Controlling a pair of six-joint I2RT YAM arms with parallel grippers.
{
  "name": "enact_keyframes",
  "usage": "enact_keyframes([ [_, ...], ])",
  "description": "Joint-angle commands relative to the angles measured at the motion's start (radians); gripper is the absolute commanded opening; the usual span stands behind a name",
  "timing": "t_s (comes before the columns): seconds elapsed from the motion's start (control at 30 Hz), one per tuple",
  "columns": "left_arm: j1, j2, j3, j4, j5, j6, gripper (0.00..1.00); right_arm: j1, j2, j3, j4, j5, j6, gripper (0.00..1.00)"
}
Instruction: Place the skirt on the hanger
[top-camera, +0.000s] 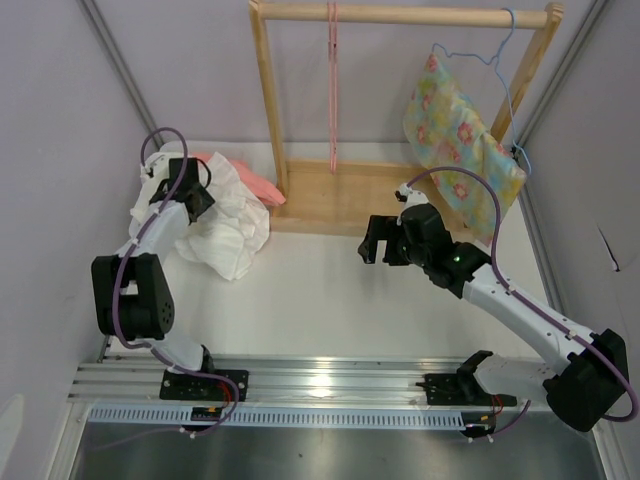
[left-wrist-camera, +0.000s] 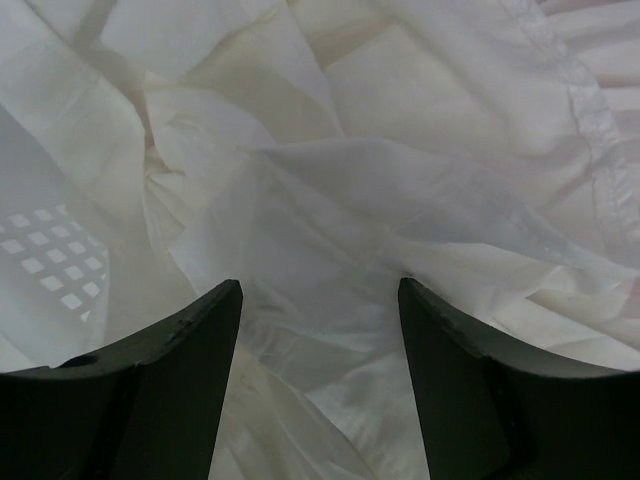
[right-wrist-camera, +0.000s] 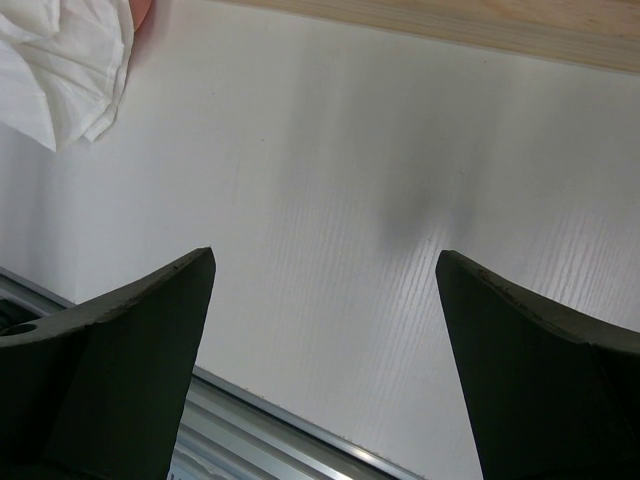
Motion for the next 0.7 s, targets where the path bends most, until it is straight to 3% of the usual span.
enact_keyframes([
  [0.0,0.011,0.027,0.076,0.073,0.027,-0.003,0.61,-0.006,-0.006,0.000,0.026,-0.011,-0.004,0.99],
  [0.07,0.011,0.038,0.083,0.082,0.044,-0.001,0.48,-0.006,-0.009,0.000,0.025,-0.009,-0.002,0.99],
  [0.1,0.011,0.036,0.093,0.079,0.047,-0.001,0.28,-0.007,-0.011,0.000,0.025,-0.007,0.001,0.99],
  [0.2,0.011,0.010,0.110,0.073,0.062,0.016,0.00,-0.007,-0.017,0.003,0.023,-0.007,0.004,0.99],
  [0.43,-0.013,-0.186,0.126,0.048,0.100,0.083,0.00,-0.011,-0.016,0.023,0.023,-0.003,-0.001,0.99],
  [0.67,-0.231,-0.410,0.177,-0.044,0.022,0.223,0.00,-0.024,-0.020,0.072,-0.003,0.014,-0.018,0.99],
])
